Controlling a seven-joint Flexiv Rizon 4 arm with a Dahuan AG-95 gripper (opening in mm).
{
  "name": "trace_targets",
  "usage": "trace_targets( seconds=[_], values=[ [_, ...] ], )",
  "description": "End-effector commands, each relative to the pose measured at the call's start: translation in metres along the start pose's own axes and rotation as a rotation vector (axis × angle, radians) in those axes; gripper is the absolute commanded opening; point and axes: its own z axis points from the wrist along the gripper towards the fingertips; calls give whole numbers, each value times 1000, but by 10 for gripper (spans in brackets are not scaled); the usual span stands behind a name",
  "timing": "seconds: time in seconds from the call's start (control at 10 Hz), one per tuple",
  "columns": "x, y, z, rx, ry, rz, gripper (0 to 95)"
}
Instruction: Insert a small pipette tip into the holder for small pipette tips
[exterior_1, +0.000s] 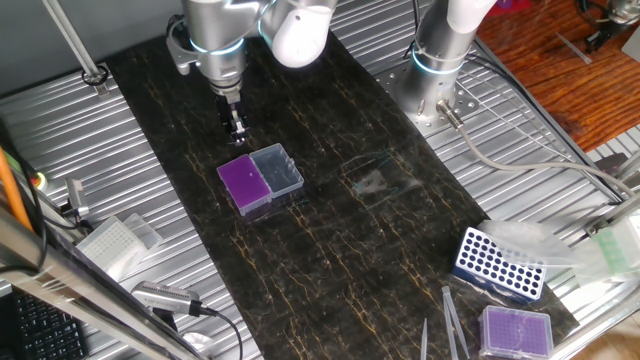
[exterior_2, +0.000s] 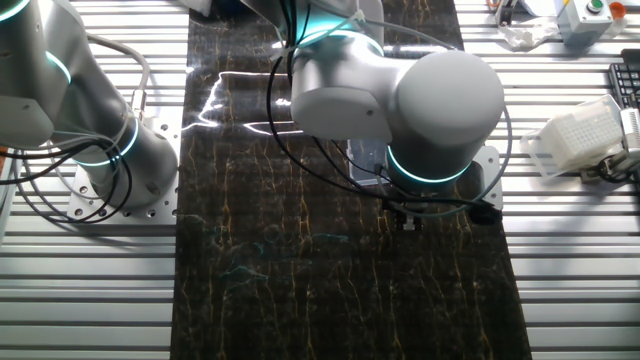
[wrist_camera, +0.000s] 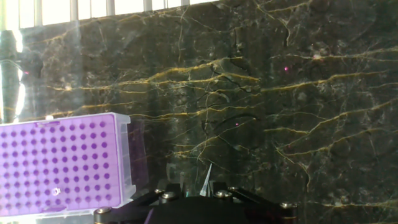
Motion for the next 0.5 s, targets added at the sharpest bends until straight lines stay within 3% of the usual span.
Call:
trace_targets(
  seconds=[0.1,0.5],
  values=[
    [-1,0,1,0,1,9,190],
    [0,-3,7,-2,6,29,190]
  ],
)
